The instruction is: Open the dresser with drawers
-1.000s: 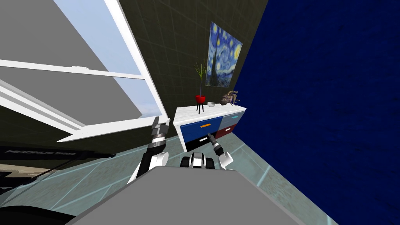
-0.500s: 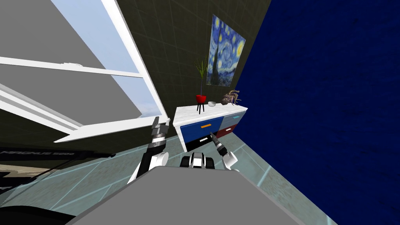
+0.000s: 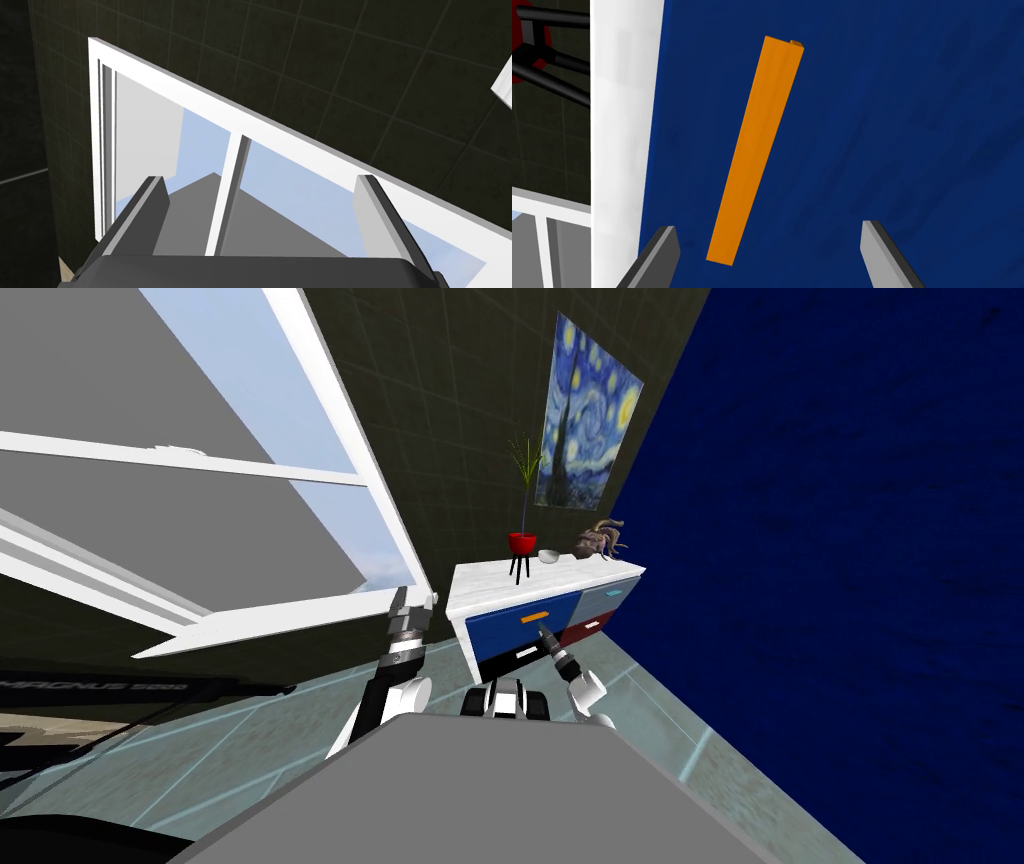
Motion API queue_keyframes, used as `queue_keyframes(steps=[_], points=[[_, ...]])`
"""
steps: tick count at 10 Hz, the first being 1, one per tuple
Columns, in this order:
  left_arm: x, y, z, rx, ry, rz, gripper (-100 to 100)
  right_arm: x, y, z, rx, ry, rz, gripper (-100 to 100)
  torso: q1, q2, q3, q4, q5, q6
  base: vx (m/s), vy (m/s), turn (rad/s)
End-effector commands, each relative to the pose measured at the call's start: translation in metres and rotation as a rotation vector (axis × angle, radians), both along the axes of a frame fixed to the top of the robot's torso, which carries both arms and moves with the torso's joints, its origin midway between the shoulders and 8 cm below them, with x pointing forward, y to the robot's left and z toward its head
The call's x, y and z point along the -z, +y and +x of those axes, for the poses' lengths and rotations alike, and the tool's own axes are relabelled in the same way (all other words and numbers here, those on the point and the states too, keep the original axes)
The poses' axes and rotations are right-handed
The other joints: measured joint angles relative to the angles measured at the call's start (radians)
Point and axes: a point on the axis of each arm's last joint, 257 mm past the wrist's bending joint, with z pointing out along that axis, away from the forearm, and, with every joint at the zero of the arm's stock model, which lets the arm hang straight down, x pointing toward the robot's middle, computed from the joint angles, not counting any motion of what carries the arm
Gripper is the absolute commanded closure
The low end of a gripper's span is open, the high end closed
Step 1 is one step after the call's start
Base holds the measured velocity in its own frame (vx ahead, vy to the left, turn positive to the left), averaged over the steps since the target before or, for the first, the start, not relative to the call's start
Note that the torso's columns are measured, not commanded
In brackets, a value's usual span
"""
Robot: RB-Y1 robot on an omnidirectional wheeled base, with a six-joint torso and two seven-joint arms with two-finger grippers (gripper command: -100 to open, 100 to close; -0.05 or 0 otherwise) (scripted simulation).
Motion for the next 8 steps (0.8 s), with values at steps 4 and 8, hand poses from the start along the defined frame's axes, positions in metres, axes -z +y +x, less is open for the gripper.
queue_keyframes(steps=[4,8], points=[[0.000,0.000,0.000,0.000,0.000,0.000,0,-0.013,0.043,0.006,0.017,-0.005,0.126,-100,0.000,0.002,0.001,0.001,0.000,0.000,0.006,0.003,0.001],[0.000,0.000,0.000,0.000,0.000,0.000,0,-0.013,0.041,0.012,0.018,-0.005,0.114,100,0.001,-0.001,-0.001,0.000,0.000,0.000,0.018,0.007,0.012]])
